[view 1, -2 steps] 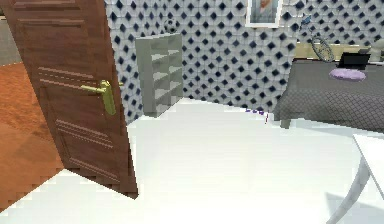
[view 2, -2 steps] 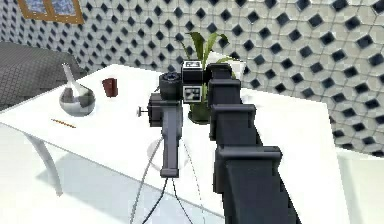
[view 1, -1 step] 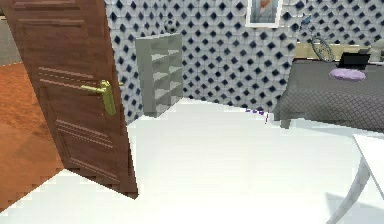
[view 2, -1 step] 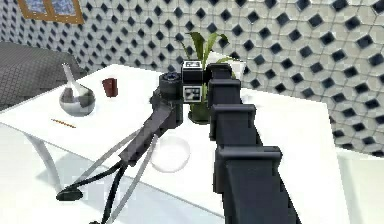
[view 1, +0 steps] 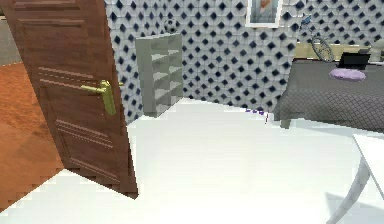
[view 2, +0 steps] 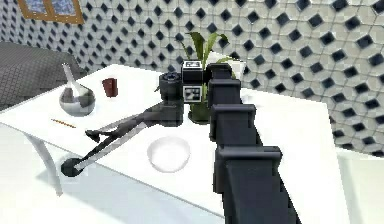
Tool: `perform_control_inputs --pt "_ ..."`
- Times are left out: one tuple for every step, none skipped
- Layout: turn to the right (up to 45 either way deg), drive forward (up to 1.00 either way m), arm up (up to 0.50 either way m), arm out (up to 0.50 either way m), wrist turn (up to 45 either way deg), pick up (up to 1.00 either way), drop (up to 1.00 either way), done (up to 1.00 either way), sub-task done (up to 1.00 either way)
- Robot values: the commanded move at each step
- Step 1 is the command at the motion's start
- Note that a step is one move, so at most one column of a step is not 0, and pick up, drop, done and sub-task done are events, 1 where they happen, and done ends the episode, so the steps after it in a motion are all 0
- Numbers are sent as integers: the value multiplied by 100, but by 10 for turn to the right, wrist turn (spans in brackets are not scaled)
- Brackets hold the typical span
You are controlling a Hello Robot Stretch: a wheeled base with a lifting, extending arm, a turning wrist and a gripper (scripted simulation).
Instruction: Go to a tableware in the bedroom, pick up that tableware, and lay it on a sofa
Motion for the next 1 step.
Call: perform_control_inputs --pt "0 0 0 0 450 0 0 0 0"
